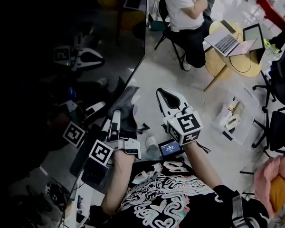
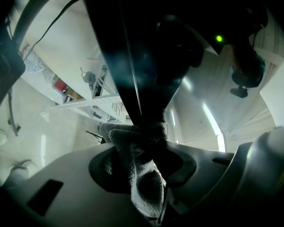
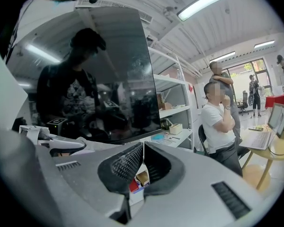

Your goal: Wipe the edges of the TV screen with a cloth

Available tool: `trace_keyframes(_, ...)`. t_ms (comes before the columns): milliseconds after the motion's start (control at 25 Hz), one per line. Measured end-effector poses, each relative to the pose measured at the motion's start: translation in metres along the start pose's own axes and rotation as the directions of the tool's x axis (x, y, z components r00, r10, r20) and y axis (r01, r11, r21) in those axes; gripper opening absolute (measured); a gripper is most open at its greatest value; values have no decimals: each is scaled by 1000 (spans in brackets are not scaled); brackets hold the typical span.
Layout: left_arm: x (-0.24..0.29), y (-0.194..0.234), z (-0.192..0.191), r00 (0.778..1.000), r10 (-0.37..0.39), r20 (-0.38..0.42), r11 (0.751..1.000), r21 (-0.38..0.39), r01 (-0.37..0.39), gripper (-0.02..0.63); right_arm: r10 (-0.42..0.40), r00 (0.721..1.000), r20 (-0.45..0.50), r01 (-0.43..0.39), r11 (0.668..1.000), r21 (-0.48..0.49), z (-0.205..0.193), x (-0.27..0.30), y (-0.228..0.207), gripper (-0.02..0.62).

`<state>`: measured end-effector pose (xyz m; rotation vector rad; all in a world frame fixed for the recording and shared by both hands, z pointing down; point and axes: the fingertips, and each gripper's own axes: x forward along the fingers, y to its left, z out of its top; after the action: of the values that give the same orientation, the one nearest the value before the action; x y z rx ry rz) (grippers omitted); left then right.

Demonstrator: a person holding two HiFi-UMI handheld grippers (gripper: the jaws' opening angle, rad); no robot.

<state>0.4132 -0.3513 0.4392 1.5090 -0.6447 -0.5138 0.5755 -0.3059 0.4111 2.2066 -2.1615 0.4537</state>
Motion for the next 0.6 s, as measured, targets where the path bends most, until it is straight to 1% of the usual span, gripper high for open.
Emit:
trace_keyframes(160, 14, 2, -9, 1000, -11, 26, 999, -47, 12, 143, 52, 999, -10, -52, 999, 14, 3, 8, -10, 29)
trace_keyframes(360, 29, -8, -18, 997, -21, 70, 999, -41, 23, 143, 113, 993, -22, -113, 994, 10, 15, 20, -29, 29)
trace_keyframes(480, 39, -11, -24, 997, -23, 73, 999, -46, 26, 143, 132, 991, -29, -132, 991, 3, 19, 30, -42, 30)
trace_keyframes(600, 41, -12, -23, 997, -18, 74, 999, -34, 21, 143, 163, 986, -42, -164, 986, -12, 23, 41, -40, 29)
